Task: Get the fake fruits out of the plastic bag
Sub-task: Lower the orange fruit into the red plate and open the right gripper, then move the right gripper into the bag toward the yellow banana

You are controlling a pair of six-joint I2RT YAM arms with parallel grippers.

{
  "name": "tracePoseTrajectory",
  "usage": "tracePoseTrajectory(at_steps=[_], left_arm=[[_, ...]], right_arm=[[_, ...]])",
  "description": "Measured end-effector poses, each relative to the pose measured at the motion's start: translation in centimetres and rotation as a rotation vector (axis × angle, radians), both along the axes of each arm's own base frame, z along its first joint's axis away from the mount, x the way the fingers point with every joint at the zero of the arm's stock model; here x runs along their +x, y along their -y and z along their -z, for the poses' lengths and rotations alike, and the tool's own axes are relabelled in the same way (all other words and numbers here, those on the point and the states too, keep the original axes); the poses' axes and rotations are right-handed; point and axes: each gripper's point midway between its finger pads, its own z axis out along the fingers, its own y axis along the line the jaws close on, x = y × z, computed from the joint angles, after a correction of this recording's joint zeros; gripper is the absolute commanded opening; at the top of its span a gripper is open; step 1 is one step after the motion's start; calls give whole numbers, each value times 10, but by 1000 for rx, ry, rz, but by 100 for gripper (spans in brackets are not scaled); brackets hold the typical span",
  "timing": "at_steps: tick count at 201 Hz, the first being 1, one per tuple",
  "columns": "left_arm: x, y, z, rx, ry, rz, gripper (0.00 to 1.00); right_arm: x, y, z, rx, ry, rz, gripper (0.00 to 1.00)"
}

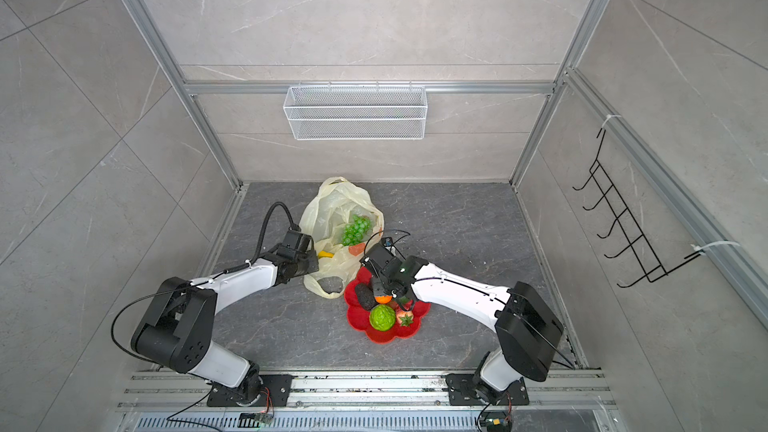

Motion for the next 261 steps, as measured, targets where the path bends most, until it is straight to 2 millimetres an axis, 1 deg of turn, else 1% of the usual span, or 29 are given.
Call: tracePoseTrajectory(at_steps=[15,25,48,65,88,109,122,136,152,172,181,199,208,216,232,246,261], left_arm=[[0,0,0,2,1,-2,0],[0,-1,0,5,2,-3,0],[0,-2,0,10,2,-7,0],[1,-8,0,22,5,-23,0],[4,-23,-4,26,13,-66,0],[3,-46,-14,25,41,-127,0],[0,-59,-20,33,61,-163,0],[-6,-69,-27,42,86,-187,0],[-14,-72,-32,36,110,-193,0],[-22,-72,-32,23,113,-189,0],[-22,-69,-30,6,105,-179,5],[-23,-60,-22,-25,69,-151,27],[-23,-55,-16,-42,45,-138,36],[-23,-50,-12,-54,27,-123,41],[-22,-40,-5,-79,-8,-94,51],[-23,-33,-2,-96,-22,-75,55],[-23,-28,-2,-110,-25,-58,59]], right_arm=[[0,1,-2,-7,3,1,42],[2,1,-5,-13,11,2,43],[11,-2,-20,-10,52,8,46],[17,-5,-32,-6,86,7,46],[25,-10,-47,9,124,4,46],[32,-20,-55,29,144,-10,47],[36,-31,-56,55,145,-23,47],[42,-51,-55,102,132,-48,47],[50,-79,-50,161,108,-85,47],[60,-112,-39,201,77,-121,47],[67,-126,-35,208,74,-132,47],[81,-149,-26,208,75,-153,47],[88,-158,-23,204,80,-159,48],[93,-164,-19,195,83,-165,48],[104,-174,-16,175,93,-173,48],[112,-181,-13,156,100,-176,48],[115,-183,-8,138,95,-173,48]])
